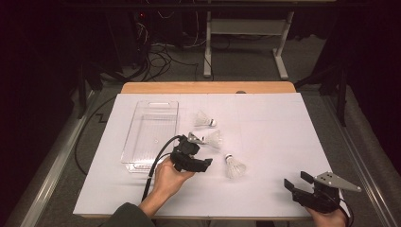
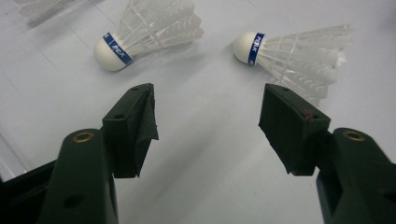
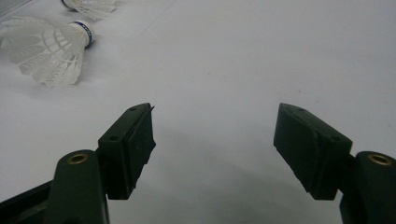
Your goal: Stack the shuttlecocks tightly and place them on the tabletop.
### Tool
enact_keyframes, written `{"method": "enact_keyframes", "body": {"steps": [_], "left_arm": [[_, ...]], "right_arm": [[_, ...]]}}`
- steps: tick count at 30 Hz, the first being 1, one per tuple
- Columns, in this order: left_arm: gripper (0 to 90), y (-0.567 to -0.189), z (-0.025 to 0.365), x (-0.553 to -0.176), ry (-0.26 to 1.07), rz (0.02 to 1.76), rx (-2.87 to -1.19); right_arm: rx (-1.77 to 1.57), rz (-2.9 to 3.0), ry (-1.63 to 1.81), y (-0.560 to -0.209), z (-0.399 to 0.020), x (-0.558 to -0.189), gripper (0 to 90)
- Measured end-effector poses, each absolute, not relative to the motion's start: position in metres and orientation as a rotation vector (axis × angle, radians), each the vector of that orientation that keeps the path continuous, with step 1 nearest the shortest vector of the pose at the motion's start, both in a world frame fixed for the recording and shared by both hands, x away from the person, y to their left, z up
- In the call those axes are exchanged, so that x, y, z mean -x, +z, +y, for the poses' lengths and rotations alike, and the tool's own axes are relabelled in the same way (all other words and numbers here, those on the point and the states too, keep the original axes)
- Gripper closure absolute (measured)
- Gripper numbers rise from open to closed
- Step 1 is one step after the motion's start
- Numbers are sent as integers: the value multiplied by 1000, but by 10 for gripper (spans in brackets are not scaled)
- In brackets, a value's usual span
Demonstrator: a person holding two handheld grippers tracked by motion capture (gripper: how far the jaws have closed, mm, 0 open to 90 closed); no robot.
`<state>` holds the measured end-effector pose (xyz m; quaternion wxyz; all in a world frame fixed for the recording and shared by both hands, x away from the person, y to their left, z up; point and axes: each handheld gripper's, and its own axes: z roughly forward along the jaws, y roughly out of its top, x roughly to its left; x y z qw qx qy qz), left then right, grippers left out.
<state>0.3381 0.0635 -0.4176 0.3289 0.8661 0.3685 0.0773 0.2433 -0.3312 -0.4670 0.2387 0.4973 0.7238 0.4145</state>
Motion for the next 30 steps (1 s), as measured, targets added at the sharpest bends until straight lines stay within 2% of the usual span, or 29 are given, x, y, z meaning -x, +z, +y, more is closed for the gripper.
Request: {"method": "enact_keyframes", "body": {"steps": [30], "left_arm": [[356, -430, 98, -303, 202, 972, -2212]], "right_arm": [[-1361, 1983, 1133, -467, -331, -243, 293]]}}
